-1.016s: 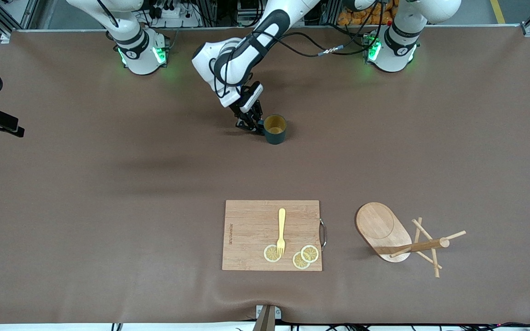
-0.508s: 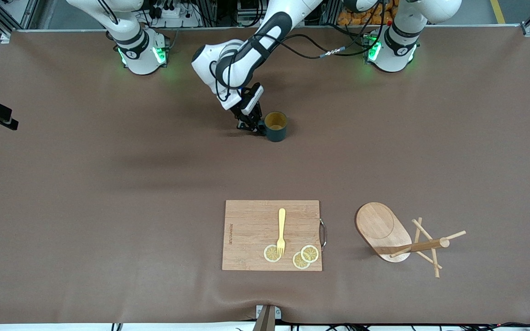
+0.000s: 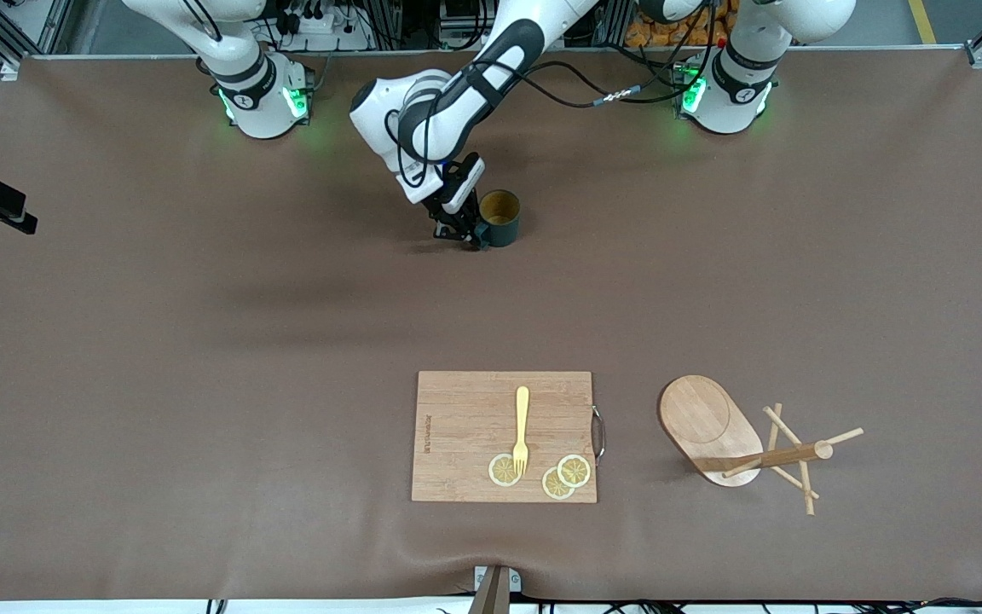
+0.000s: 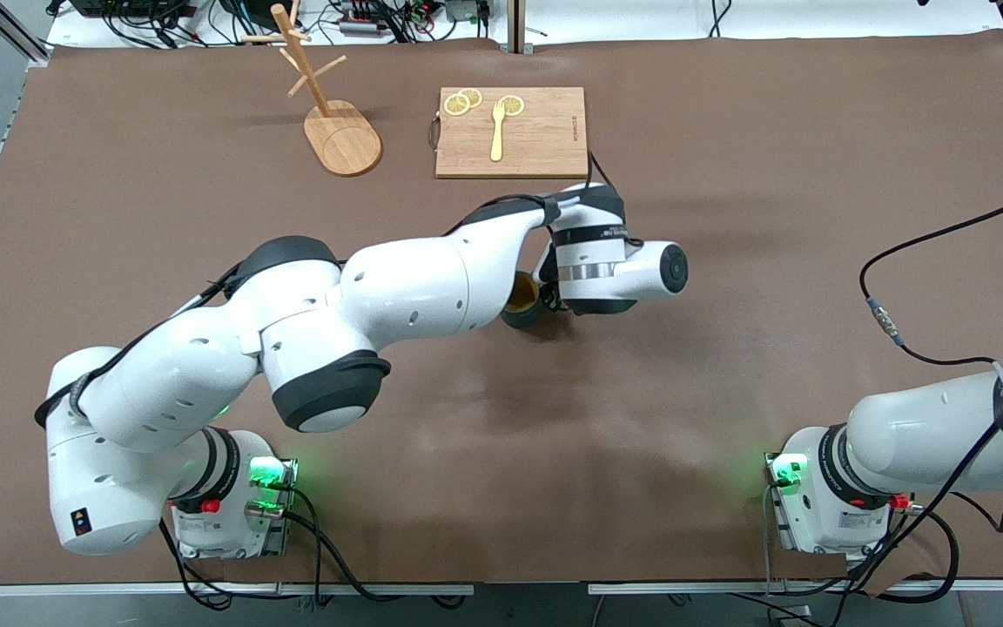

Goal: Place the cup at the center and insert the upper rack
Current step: 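Close the left gripper on the mug handle and lift the mug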

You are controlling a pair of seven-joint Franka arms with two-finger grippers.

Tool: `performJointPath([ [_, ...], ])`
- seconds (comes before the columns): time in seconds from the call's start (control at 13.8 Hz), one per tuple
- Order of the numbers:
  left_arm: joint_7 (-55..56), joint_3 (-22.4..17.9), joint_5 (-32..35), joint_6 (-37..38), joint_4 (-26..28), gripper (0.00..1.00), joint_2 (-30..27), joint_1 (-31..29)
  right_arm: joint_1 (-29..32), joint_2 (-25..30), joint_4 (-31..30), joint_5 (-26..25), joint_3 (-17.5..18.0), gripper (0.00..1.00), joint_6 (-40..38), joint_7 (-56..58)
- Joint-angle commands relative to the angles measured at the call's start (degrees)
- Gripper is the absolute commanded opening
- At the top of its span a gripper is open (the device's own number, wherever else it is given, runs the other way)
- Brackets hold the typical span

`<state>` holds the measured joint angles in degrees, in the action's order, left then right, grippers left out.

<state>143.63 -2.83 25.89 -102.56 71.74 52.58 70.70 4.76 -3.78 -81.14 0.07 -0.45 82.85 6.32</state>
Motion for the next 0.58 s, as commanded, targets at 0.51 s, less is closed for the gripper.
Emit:
performJointPath([
  [0.51,-7.8,0.4,-2.6,-0.2,0.5,0.00,-3.7,-2.1,-0.4,0.8,-1.0,-0.2,-0.1,1.00,0.0,-0.3],
])
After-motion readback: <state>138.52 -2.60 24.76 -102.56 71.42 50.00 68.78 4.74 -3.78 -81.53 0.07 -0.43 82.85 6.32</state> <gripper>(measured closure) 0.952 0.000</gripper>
